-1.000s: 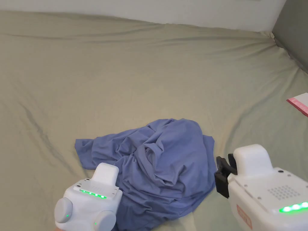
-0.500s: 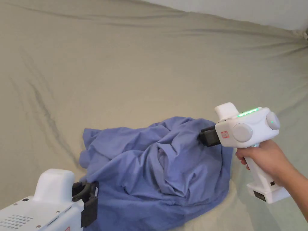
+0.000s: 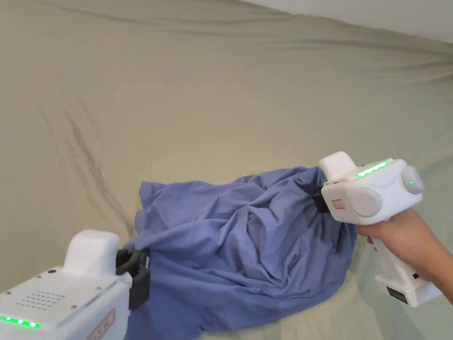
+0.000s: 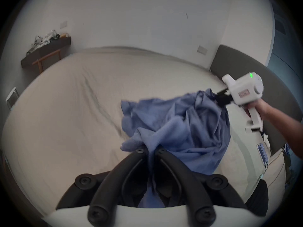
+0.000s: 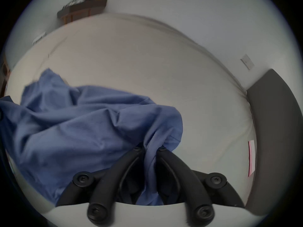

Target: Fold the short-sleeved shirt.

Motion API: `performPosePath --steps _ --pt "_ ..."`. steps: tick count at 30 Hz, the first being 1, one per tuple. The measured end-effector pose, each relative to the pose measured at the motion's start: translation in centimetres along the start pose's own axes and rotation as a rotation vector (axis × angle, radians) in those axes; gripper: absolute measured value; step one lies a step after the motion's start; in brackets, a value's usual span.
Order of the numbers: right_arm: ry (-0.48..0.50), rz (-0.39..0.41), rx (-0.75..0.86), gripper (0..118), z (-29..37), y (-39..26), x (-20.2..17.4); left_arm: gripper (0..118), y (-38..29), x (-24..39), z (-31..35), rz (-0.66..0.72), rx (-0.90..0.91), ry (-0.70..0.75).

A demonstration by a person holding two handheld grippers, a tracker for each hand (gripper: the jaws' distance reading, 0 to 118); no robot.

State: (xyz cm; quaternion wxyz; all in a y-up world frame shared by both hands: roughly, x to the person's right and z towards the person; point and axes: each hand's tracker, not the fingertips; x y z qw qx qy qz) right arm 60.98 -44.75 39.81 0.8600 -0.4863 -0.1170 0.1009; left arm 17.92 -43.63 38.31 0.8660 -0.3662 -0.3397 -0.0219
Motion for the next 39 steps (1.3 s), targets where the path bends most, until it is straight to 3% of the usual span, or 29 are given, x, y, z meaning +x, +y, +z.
performPosePath --steps 6,12,17,28,39 --pt "-0.017 -0.126 0.172 13 11.6 -1.3 4.0 5 6.1 -0.9 5.5 -0.128 0.197 0.109" --pt "-0.046 -0.346 0.315 13 22.8 -3.7 7.2 5 11.6 -1.7 10.8 -0.105 0.362 0.137" --pt "-0.049 -0.455 0.459 13 30.0 -5.3 8.5 5 15.6 -0.9 15.0 -0.080 0.466 0.077" --pt "-0.177 -0.510 0.675 12 40.6 -4.8 9.4 5 21.8 2.7 20.9 -0.156 0.598 0.049" --pt "-0.283 -0.555 0.826 13 45.4 -1.5 11.3 5 27.5 4.3 22.9 -0.243 0.617 0.034"
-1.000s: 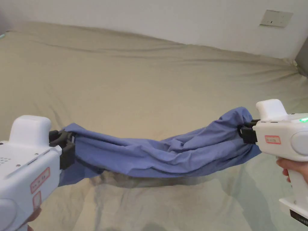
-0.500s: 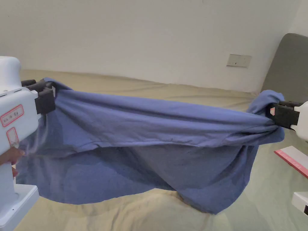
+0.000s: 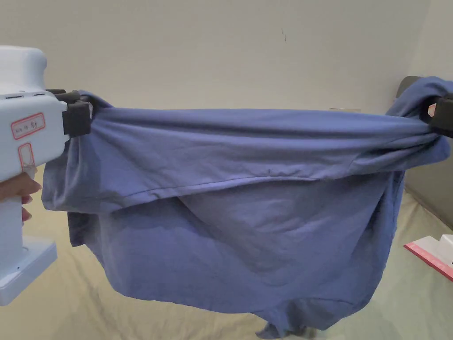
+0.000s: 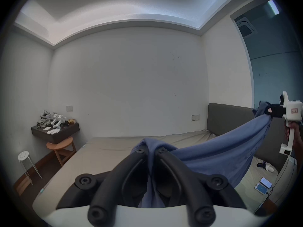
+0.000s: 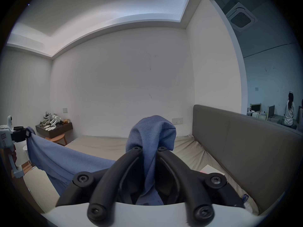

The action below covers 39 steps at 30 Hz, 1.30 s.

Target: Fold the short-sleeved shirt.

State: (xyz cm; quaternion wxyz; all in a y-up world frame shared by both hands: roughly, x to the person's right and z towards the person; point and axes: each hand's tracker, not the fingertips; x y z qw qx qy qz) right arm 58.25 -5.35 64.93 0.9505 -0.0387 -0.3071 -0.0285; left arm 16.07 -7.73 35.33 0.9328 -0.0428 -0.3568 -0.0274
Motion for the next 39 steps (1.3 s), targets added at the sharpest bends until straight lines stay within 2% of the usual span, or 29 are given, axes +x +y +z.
performPosePath --steps 3,7,11,23,30,35,36,39 --pt "-0.031 0.026 0.035 12 -1.3 1.7 -0.4 5 1.7 -0.2 -1.7 -0.036 -0.003 -0.004" --pt "-0.094 0.138 0.086 13 -4.1 3.7 -1.3 5 3.8 -0.6 -4.6 -0.038 -0.019 -0.017" --pt "-0.113 0.147 0.108 13 -7.4 6.0 -2.2 5 6.2 -0.8 -8.4 -0.064 -0.018 0.007" --pt "-0.181 0.262 0.184 13 -18.7 11.2 -5.1 5 11.0 -3.2 -21.2 -0.090 0.029 0.077" --pt "-0.193 0.240 0.161 13 -23.8 9.5 -6.0 5 10.2 -4.3 -26.5 -0.068 0.016 0.102" --pt "-0.166 0.254 0.085 12 -25.2 3.5 -6.5 5 5.1 -5.0 -28.2 -0.073 -0.051 0.101" --pt "-0.147 0.245 0.040 13 -25.2 1.8 -6.4 5 3.4 -5.3 -28.4 -0.060 -0.073 0.098" --pt "-0.085 0.155 -0.073 13 -24.8 -3.5 -6.0 5 -2.0 -5.9 -28.1 -0.026 -0.159 0.094"
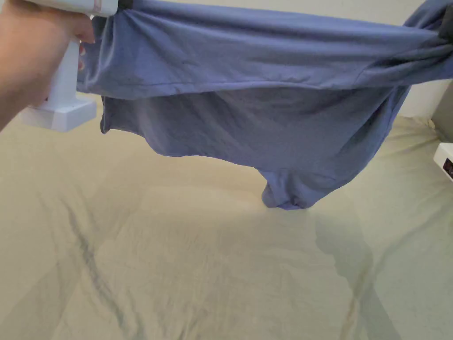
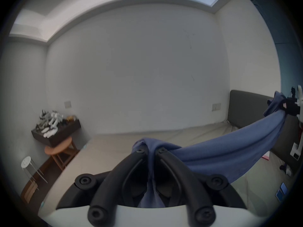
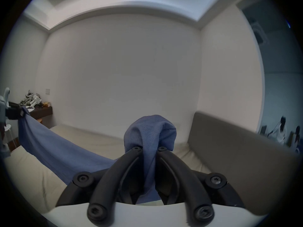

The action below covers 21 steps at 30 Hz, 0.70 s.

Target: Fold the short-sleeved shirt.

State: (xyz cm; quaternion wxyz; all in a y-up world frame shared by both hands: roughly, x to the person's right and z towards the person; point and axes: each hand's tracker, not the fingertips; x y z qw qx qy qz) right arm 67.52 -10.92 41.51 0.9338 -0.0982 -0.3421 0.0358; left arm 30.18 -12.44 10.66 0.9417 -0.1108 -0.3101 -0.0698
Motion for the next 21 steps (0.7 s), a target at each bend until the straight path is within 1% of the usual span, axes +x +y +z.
performPosePath --steps 4,7,8,9,10,12,15,16,18,19,20,21 --pt "0.032 0.045 -0.122 13 1.6 -8.1 -1.2 5 -7.8 -0.3 0.0 0.013 -0.126 -0.012" --pt "0.048 0.066 -0.236 13 4.2 -14.9 -2.5 5 -14.5 0.2 1.3 -0.029 -0.229 -0.029" --pt "0.047 0.070 -0.288 13 5.2 -17.2 -2.7 5 -17.1 0.4 1.8 -0.031 -0.273 -0.039" --pt "0.042 0.072 -0.341 13 6.4 -19.6 -2.8 5 -19.7 0.5 2.3 -0.003 -0.348 -0.060" --pt "0.040 0.048 -0.380 13 7.5 -21.6 -2.8 5 -21.9 0.8 3.4 0.004 -0.405 -0.073" --pt "0.072 -0.002 -0.491 13 10.4 -25.9 -2.9 5 -26.8 1.0 5.2 0.001 -0.502 -0.078" --pt "0.069 -0.077 -0.643 13 13.9 -31.7 -2.6 5 -33.1 1.5 7.7 -0.015 -0.617 -0.104" --pt "0.073 -0.111 -0.690 13 15.0 -33.2 -2.5 5 -34.5 1.7 8.7 -0.026 -0.640 -0.112" --pt "0.117 -0.231 -0.809 13 17.8 -36.3 -1.6 5 -37.1 1.9 11.2 -0.030 -0.691 -0.126" --pt "0.109 -0.279 -0.834 13 19.1 -37.4 -1.0 5 -38.0 1.8 12.2 -0.016 -0.705 -0.125" --pt "0.105 -0.314 -0.868 13 20.6 -38.6 -0.6 5 -38.9 1.7 13.5 -0.005 -0.713 -0.121" --pt "0.102 -0.330 -0.897 13 21.9 -39.4 -0.3 5 -39.6 1.6 14.6 -0.013 -0.720 -0.119"
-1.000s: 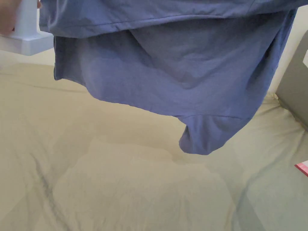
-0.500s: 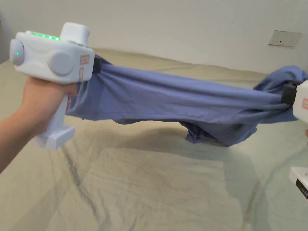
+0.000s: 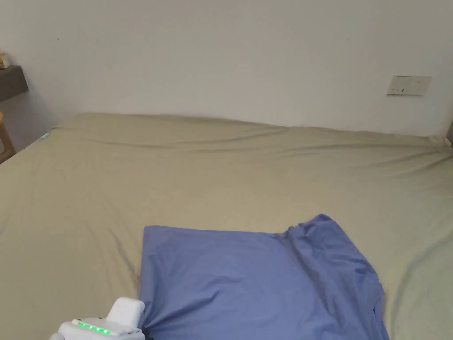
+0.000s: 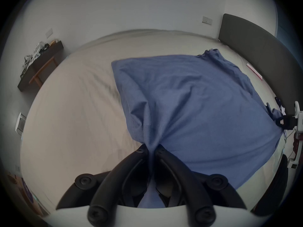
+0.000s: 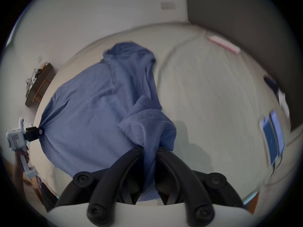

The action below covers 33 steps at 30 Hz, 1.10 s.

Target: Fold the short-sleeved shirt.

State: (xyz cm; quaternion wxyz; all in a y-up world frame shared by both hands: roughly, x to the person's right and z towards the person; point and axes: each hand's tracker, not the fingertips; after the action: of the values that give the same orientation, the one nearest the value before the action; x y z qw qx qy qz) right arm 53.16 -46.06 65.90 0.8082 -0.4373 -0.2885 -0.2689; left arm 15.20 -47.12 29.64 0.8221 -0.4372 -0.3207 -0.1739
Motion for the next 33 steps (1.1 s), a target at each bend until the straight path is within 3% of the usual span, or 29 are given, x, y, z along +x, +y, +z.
performPosePath --steps 3,8,17,20,21,22,23,24,25,26,33 --pt "0.006 -0.052 -0.031 13 1.7 -3.4 1.4 5 -3.3 0.2 1.4 -0.005 -0.034 -0.021" --pt "-0.043 0.009 -0.053 13 4.8 -6.7 1.6 5 -7.5 0.9 3.9 -0.009 -0.080 -0.034" --pt "-0.053 -0.025 -0.133 13 7.4 -11.0 2.3 5 -12.7 2.1 5.5 -0.036 -0.144 -0.019" --pt "-0.049 -0.014 -0.127 16 6.8 -10.6 2.1 5 -12.1 1.9 5.3 0.011 -0.132 -0.017" --pt "-0.038 -0.006 -0.114 26 6.9 -10.1 2.0 12 -11.8 2.0 5.4 0.025 -0.127 -0.021" --pt "-0.033 0.003 -0.088 44 7.1 -9.6 1.8 24 -11.5 1.9 5.6 0.034 -0.124 -0.028" --pt "-0.034 0.013 -0.041 73 7.6 -8.9 1.7 47 -11.1 1.9 6.0 0.040 -0.108 -0.032" --pt "-0.040 0.040 -0.019 101 8.2 -7.9 1.5 89 -10.5 1.9 6.6 0.053 -0.067 -0.031" --pt "-0.011 0.051 0.019 108 8.9 -7.0 1.2 113 -9.9 1.7 7.1 0.066 -0.034 -0.036" --pt "-0.018 0.068 0.084 108 10.1 -5.6 0.9 118 -8.9 1.6 8.1 0.082 0.011 -0.043" --pt "-0.020 0.351 0.565 108 19.6 3.5 -7.3 115 0.5 2.1 18.8 0.144 0.541 0.007"
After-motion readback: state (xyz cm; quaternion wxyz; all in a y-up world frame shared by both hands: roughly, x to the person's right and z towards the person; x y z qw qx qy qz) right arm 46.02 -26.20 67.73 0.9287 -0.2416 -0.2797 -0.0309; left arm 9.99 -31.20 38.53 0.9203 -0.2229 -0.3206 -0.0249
